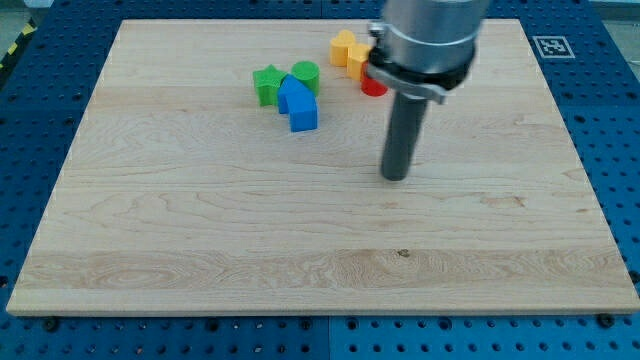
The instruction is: Push green star towards top left
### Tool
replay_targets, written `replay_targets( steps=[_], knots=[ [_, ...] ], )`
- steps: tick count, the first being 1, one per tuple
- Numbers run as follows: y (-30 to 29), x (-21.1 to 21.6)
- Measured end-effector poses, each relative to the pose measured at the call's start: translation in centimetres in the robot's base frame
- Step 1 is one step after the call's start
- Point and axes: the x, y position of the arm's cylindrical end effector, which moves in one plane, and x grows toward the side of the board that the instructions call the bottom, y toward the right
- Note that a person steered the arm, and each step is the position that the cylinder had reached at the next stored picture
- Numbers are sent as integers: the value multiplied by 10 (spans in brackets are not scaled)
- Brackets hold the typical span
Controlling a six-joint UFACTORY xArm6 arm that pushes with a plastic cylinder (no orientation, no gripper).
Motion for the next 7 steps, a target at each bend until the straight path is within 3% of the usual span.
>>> replay_targets(
  steps=[3, 4, 7],
  knots=[
    [-109, -29],
    [-109, -54],
    [-137, -72]
  ],
)
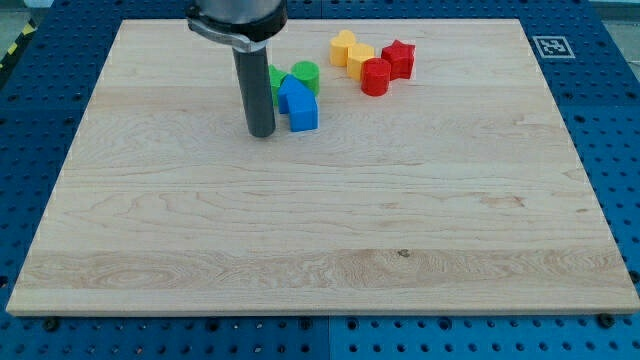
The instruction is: Push green star towards top left
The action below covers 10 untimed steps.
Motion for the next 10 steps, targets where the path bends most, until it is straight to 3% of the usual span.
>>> replay_targets(
  steps=[4, 8, 10],
  knots=[
    [45, -62],
    [-59, -116],
    [-14, -101]
  ],
)
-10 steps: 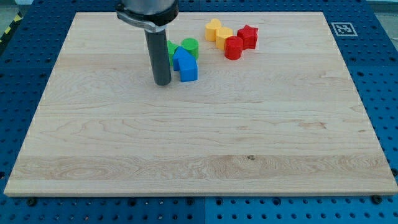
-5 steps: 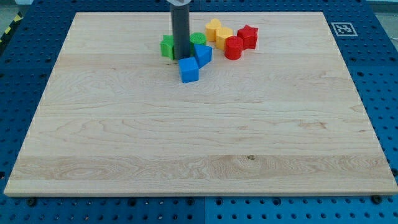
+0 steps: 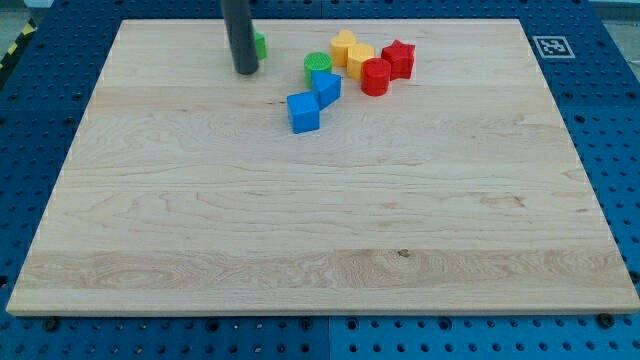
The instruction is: Push green star towards top left
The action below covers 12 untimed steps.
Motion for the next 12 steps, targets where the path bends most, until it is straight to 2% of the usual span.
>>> replay_targets(
  steps=[2, 4, 5, 6, 7, 12],
  knots=[
    [10, -30],
    [-50, -37],
    [-50, -38],
    [-19, -39],
    [-6, -56],
    [-36, -67]
  ],
)
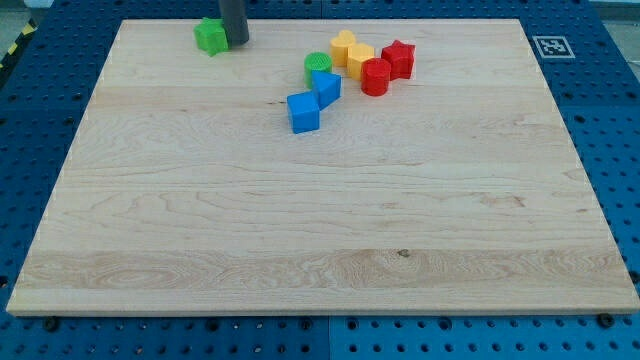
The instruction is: Push green star towards top left
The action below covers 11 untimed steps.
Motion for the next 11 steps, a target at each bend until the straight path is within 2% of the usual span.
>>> replay_targets(
  steps=[2, 4, 5, 6, 11],
  knots=[
    [-31, 13],
    [-24, 15],
    [-20, 29],
    [-46, 41],
    [-78, 14]
  ],
)
